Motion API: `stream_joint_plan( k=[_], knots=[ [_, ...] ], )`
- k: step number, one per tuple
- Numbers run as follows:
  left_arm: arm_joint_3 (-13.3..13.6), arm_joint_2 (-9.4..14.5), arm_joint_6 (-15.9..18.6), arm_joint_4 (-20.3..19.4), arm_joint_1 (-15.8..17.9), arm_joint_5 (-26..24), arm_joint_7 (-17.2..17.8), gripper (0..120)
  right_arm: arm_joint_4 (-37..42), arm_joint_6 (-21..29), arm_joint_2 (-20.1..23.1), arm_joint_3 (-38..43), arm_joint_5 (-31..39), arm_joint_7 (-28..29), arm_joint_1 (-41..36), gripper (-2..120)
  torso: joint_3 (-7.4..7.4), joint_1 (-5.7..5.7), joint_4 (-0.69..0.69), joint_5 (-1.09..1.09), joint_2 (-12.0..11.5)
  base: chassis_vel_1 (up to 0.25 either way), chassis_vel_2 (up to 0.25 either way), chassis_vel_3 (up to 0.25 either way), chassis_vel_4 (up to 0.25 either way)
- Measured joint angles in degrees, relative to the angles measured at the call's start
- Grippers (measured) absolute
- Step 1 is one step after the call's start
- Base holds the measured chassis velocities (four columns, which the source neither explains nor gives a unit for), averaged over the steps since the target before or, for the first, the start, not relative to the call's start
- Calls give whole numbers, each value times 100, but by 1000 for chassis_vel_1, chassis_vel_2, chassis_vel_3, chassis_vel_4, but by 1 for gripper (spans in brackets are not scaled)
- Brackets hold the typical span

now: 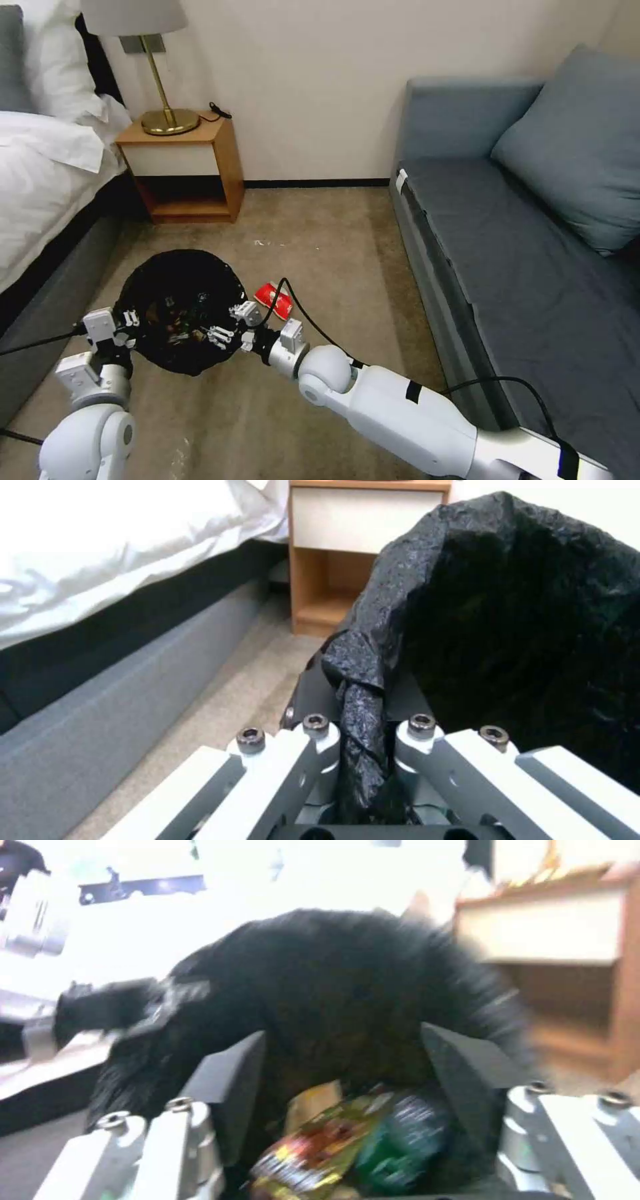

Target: Pick up the trash bin, then pick up the garbage on the floor and place it into the trash bin.

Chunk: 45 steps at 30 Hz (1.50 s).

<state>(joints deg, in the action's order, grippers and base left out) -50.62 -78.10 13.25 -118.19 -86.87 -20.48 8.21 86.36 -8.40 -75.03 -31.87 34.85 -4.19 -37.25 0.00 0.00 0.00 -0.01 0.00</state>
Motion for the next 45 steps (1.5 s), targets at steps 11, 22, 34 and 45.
stream_joint_plan(
  k=[11,22,34,45],
  knots=[
    [-303,449,-42,773,349,-111,-71,5,397,-879,399,1634,-1403,-90,-1470,99,0,0,2,0,0,0,0,0,0],
    [-595,559,-133,1015,340,-232,-85,5,744,-1399,191,3177,-2755,151,-3082,100,0,0,0,0,0,0,0,0,0],
    [-590,474,-147,814,182,-230,-87,5,852,-1345,276,3500,-3146,330,-3375,100,0,0,0,0,0,0,0,0,0],
    [-569,452,-150,745,133,-218,-87,5,809,-1373,279,3467,-3121,271,-3372,100,0,0,0,0,0,0,0,0,0]
  ],
)
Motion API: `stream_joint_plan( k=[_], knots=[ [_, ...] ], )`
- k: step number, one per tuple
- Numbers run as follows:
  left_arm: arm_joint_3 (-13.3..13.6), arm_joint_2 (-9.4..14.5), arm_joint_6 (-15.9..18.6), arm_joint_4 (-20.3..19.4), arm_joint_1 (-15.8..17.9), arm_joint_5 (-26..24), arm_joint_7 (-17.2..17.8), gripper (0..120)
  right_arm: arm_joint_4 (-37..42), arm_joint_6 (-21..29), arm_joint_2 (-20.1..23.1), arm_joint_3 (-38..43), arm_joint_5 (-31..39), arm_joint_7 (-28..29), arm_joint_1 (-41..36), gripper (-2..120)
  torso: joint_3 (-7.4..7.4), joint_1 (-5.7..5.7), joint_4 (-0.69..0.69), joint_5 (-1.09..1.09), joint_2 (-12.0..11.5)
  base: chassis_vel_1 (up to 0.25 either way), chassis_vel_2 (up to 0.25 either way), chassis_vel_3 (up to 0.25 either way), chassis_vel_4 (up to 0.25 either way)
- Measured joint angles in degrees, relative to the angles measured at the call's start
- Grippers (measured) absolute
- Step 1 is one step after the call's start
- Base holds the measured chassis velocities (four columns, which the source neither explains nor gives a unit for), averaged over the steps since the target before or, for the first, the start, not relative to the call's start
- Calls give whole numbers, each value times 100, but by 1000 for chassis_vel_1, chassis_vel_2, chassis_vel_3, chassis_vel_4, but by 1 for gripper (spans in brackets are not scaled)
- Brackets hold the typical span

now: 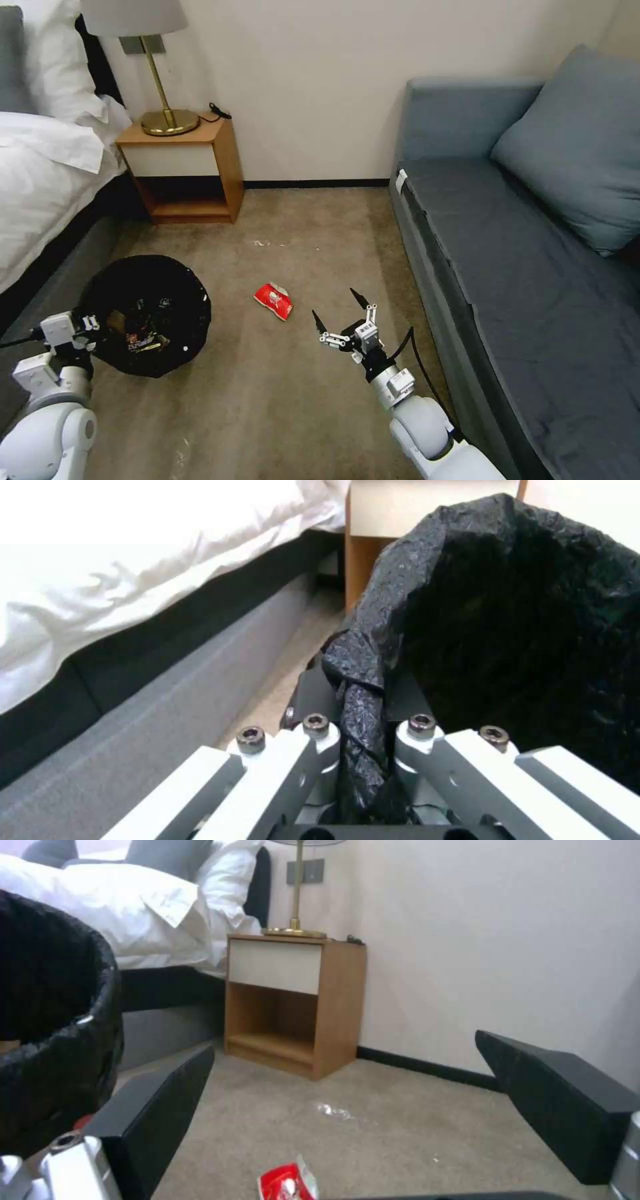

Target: Pick up the trash bin, then pick up the garbage on the floor and place it into the trash bin.

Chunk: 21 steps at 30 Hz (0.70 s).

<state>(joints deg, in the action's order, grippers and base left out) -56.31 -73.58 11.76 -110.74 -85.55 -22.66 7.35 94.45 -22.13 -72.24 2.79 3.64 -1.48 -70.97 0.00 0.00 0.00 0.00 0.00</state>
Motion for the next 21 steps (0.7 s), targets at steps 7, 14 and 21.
stream_joint_plan(
  k=[7,14,21],
  knots=[
    [-7,40,-1,29,17,-8,1,5,-86,13,-21,-48,50,-69,134,100,0,0,0,0,0,-39,33,37,-44],
    [-5,78,0,138,83,-22,4,5,-176,22,-68,-93,90,-106,263,100,-1,0,0,1,0,-95,85,85,-90],
    [9,83,0,170,127,-24,8,5,-216,22,-65,-96,117,-144,306,100,-1,0,0,1,0,-71,85,67,-72]
  ],
)
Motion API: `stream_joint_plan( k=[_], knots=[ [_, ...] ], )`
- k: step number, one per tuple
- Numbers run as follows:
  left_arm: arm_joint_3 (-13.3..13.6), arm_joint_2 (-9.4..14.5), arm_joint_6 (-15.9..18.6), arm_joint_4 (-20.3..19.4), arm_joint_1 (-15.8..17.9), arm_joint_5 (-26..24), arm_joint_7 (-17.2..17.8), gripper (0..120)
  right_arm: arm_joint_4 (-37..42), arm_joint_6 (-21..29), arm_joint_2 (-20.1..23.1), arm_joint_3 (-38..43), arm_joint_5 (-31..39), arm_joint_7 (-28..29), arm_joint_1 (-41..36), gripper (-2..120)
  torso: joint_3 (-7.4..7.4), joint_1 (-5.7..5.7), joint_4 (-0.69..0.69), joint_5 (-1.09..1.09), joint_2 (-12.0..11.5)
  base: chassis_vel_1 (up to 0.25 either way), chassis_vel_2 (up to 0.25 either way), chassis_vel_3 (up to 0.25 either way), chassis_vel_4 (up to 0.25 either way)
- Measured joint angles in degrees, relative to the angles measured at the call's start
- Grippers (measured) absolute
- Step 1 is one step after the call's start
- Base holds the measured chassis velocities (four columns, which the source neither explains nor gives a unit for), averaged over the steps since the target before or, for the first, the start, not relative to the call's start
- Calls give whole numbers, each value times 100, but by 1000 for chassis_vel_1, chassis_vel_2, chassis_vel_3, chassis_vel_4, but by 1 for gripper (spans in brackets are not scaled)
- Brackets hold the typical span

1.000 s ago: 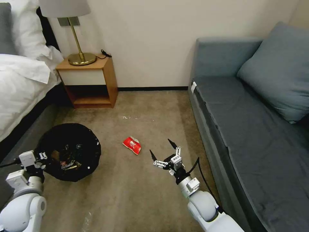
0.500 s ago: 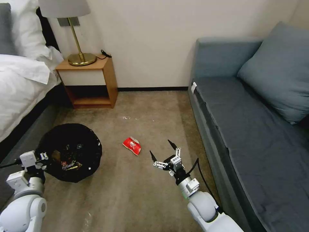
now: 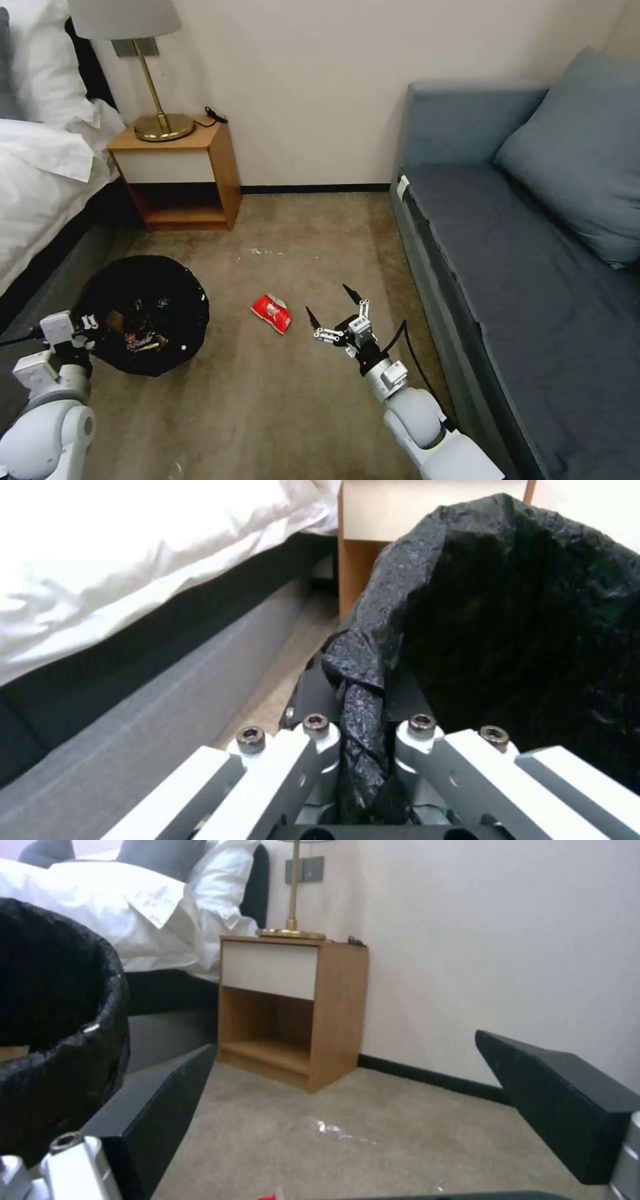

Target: Pick up the trash bin, then pick up the garbage on the floor and place it into the trash bin.

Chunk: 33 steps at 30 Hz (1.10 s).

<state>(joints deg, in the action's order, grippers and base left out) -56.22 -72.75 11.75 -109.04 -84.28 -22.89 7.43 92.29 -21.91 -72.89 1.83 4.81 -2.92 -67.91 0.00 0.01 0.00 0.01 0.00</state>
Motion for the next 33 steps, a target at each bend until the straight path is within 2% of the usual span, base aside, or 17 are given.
stream_joint_plan(
  k=[6,23,33],
  knots=[
    [17,0,0,1,21,-2,0,5,-22,-7,6,-1,27,-51,41,100,0,0,0,-2,0,-126,127,119,-125],
    [16,-26,7,-47,5,2,1,5,-26,7,22,-88,34,-60,97,100,0,-1,2,0,0,-206,205,207,-206],
    [-2,-19,10,-48,5,2,0,5,-64,295,-13,-496,37,37,420,100,-1,-1,0,-1,0,-155,153,154,-157]
  ],
)
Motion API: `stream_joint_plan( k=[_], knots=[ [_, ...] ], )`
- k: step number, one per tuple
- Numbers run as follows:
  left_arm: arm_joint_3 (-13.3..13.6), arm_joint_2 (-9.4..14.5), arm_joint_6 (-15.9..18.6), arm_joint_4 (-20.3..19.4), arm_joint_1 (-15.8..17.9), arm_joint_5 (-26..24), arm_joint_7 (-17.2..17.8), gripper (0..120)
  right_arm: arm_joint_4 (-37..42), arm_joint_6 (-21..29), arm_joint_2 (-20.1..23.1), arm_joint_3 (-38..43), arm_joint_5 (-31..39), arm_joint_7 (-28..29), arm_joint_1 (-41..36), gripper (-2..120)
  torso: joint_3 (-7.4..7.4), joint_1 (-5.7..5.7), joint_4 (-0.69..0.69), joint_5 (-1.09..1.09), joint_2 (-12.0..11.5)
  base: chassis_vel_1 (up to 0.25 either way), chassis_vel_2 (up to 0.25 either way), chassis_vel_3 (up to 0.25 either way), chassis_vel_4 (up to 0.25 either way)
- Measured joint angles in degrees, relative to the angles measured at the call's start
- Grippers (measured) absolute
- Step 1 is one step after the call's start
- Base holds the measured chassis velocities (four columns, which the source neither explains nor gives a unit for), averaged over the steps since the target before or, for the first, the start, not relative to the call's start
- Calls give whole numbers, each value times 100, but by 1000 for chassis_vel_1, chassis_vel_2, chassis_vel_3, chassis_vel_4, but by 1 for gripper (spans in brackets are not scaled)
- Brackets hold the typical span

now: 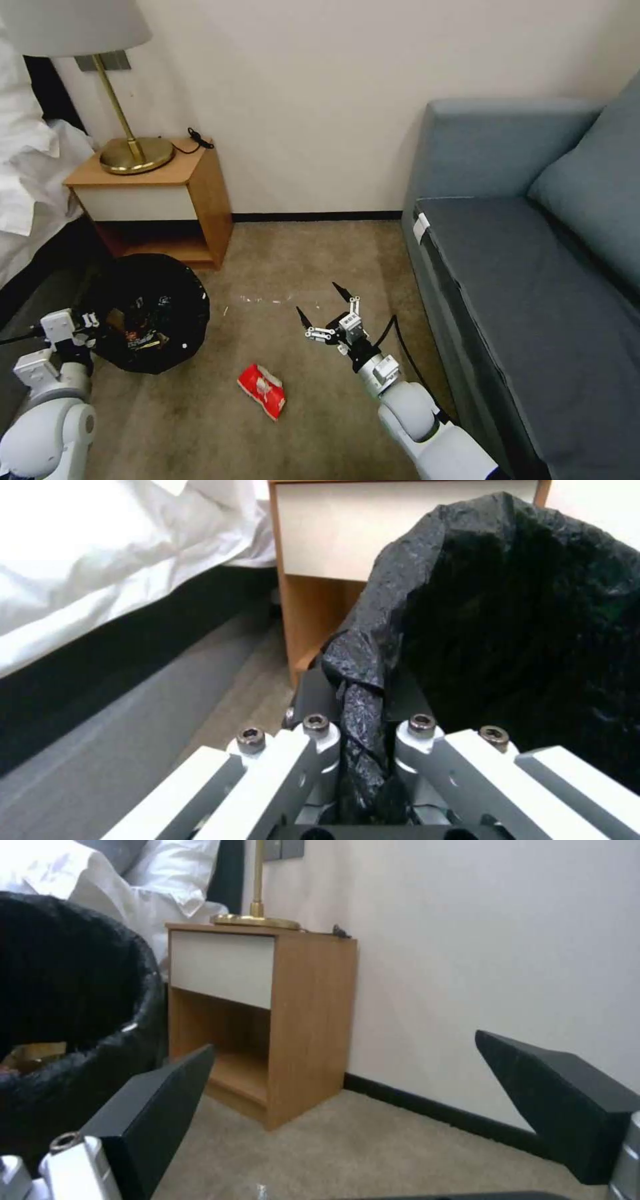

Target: Pick up the trash bin, then pick up the garbage on the floor and place it into the trash bin.

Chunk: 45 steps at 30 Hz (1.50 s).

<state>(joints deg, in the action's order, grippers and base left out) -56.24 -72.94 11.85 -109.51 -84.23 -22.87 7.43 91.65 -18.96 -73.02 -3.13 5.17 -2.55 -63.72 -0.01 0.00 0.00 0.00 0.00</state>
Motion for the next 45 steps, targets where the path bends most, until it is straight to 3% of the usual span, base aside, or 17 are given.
stream_joint_plan(
  k=[8,10,11,14,15,16,18,21,22,24,26,30,32,37,45],
  knots=[
    [-4,4,1,0,-4,0,0,5,-129,544,70,-501,29,148,382,100,1,0,0,1,0,-15,2,14,-24],
    [-12,8,2,0,4,1,0,5,-179,1530,166,-991,255,302,754,100,1,0,-1,0,0,0,0,0,0],
    [-12,8,2,0,4,1,0,5,-179,1530,166,-991,255,302,754,100,1,0,-1,0,0,0,0,0,0],
    [-28,5,3,0,8,8,0,5,-190,2706,263,-1610,820,447,1241,100,1,0,0,0,0,0,0,0,0],
    [-28,5,3,0,8,8,0,5,-190,2706,263,-1610,820,447,1241,100,1,0,0,0,0,0,0,0,0],
    [-33,-7,3,0,10,17,0,5,-279,3125,269,-1996,1132,632,1583,100,1,0,0,0,0,0,0,0,0],
    [-36,-13,3,1,13,21,0,5,-349,3292,257,-2176,1232,683,1740,100,1,0,0,0,0,0,0,0,0],
    [-45,-38,7,1,24,33,1,5,-663,4130,172,-2681,1396,581,2284,100,1,0,-2,0,0,0,0,0,0],
    [-45,-38,7,1,24,33,1,5,-663,4130,172,-2681,1396,581,2284,100,1,0,-2,0,0,0,0,0,0],
    [-51,-46,9,1,36,41,3,5,-772,4943,134,-2918,1582,372,2536,100,0,0,-1,1,0,0,0,0,0],
    [-75,-64,9,14,66,44,4,5,-907,5329,90,-3120,1790,240,2704,100,1,0,0,0,0,0,0,0,0],
    [-88,-101,9,19,84,57,6,5,-1178,5216,4,-3276,1846,148,2801,100,0,0,0,1,0,0,0,0,0],
    [-88,-165,1,-11,87,118,8,5,-1583,4818,-169,-3317,1860,-50,2844,100,1,0,-1,1,0,0,0,0,0],
    [-70,-234,-6,-68,89,172,9,5,-1939,4385,-377,-3293,1859,-222,2767,100,1,0,0,0,0,0,0,0,0],
    [-41,-282,-48,-30,119,227,12,5,-2235,3938,-636,-3297,1864,70,2467,100,1,0,0,1,0,0,0,0,0]
  ],
)
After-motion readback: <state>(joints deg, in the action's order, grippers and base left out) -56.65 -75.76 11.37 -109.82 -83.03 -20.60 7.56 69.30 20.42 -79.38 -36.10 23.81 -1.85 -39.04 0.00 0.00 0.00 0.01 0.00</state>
